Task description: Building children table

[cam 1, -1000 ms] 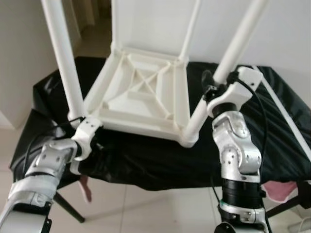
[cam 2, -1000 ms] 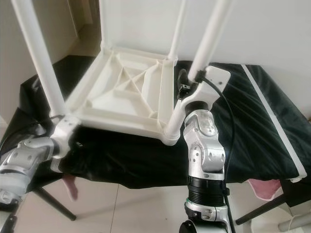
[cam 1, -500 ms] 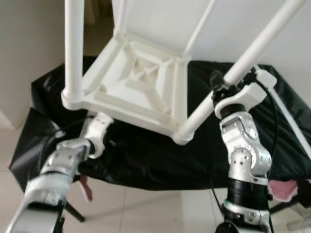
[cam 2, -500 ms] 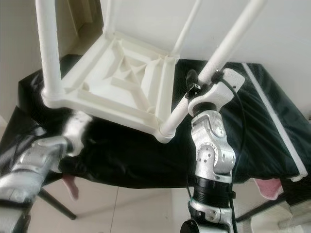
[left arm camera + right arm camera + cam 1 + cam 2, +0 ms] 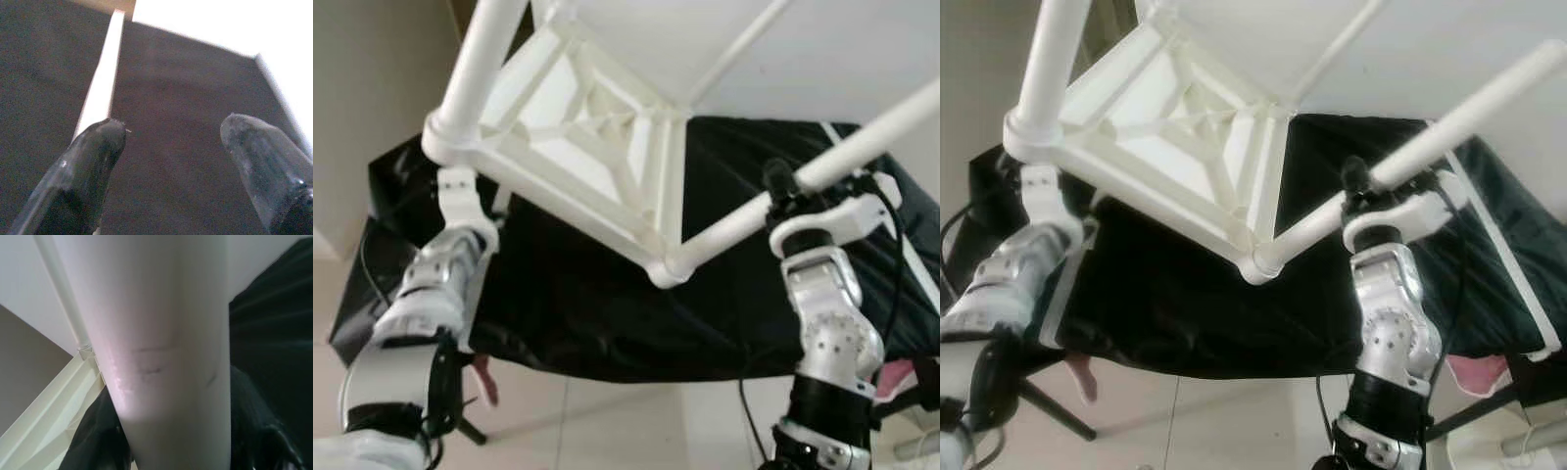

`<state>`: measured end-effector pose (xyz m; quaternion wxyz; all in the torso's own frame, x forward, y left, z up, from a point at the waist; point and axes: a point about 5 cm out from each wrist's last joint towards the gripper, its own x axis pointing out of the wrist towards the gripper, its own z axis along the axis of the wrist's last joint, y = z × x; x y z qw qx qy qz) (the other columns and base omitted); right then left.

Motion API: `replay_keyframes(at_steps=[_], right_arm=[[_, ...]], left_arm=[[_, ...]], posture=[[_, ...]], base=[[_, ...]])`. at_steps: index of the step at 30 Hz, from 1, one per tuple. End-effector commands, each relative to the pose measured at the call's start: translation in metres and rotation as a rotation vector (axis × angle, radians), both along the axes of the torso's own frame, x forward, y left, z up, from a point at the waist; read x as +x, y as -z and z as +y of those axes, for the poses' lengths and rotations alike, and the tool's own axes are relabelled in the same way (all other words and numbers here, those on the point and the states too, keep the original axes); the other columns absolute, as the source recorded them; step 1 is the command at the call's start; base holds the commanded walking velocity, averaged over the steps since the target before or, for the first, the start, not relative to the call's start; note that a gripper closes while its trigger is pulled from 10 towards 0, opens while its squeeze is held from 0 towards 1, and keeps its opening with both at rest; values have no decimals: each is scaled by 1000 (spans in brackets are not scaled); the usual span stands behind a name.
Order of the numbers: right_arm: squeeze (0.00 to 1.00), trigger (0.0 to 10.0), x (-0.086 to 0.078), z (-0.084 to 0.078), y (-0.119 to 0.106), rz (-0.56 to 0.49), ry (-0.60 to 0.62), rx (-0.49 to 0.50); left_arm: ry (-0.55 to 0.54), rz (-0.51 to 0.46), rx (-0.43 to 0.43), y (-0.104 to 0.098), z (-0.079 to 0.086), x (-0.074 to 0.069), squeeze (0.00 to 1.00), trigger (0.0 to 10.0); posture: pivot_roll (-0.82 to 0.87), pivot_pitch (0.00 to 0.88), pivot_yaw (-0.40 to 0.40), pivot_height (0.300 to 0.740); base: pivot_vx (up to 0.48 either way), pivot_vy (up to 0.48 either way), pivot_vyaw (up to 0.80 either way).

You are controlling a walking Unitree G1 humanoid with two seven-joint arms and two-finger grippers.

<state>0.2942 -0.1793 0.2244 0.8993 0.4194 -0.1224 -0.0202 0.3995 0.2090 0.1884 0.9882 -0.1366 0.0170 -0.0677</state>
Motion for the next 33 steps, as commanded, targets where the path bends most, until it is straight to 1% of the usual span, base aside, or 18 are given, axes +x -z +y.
replay_keyframes(at_steps=[1,3,4,5,6,9,12,13,14,15,19,22,23,27,29,30,32,33], right_arm=[[0,10000,1,18,22,51,-94,199],[0,10000,1,16,32,69,-107,229],[0,10000,0,15,35,76,-111,240],[0,10000,0,14,44,92,-114,252],[0,10000,0,14,44,92,-114,252],[0,10000,-2,11,67,125,-113,318],[0,10000,-3,10,73,130,-110,343],[0,10000,-5,10,82,141,-104,387],[988,10000,-8,10,91,147,-94,443],[1000,10000,-11,9,98,159,-75,481],[1000,10000,-19,9,105,185,-44,536],[1000,10000,-40,11,106,202,-33,592],[1000,10000,-40,11,106,202,-33,592],[1000,10000,-82,5,113,240,11,605],[1000,10000,-82,5,113,240,11,605],[0,10000,-93,1,119,263,28,591],[0,10000,-93,1,119,263,28,591],[0,10000,-109,-5,127,295,36,517]], left_arm=[[64,-124,-128,-26,-13,7,0,10000],[134,-212,-237,-46,-28,11,0,10000],[161,-239,-263,-53,-34,12,0,10000],[233,-291,-300,-67,-49,12,0,10000],[233,-291,-300,-67,-49,12,0,10000],[386,-387,-355,-96,-87,9,0,10000],[415,-402,-356,-101,-96,8,0,10000],[463,-433,-358,-110,-110,5,0,10000],[506,-452,-348,-117,-122,2,0,10000],[534,-475,-334,-123,-130,-1,0,10000],[564,-492,-325,-131,-140,-3,0,10000],[593,-519,-302,-141,-147,-7,0,10000],[593,-519,-302,-141,-147,-7,0,10000],[628,-562,-254,-155,-154,-12,0,10000],[628,-562,-254,-155,-154,-12,0,10000],[636,-567,-242,-157,-156,-13,0,10000],[636,-567,-242,-157,-156,-13,0,10000],[650,-573,-232,-161,-157,-13,0,10000]], posture=[[-60,43,20,740],[-59,50,19,740],[-59,50,19,740],[-57,56,17,740],[-57,56,17,740],[-54,70,15,740],[-51,72,13,740],[-51,75,13,740],[-47,85,12,740],[-47,89,14,740],[-45,93,15,740],[-49,107,27,740],[-49,107,27,740],[-57,128,50,740],[-57,128,50,740],[-62,136,64,740],[-62,136,64,740],[-70,148,91,740]], base=[[0,0,0],[0,0,0],[0,0,0],[0,0,0],[0,0,0],[0,0,0],[0,0,0],[0,0,0],[0,0,0],[0,0,0],[0,0,0],[0,0,0],[0,0,0],[0,0,0],[0,0,0],[0,0,0],[0,0,0],[0,0,0]])
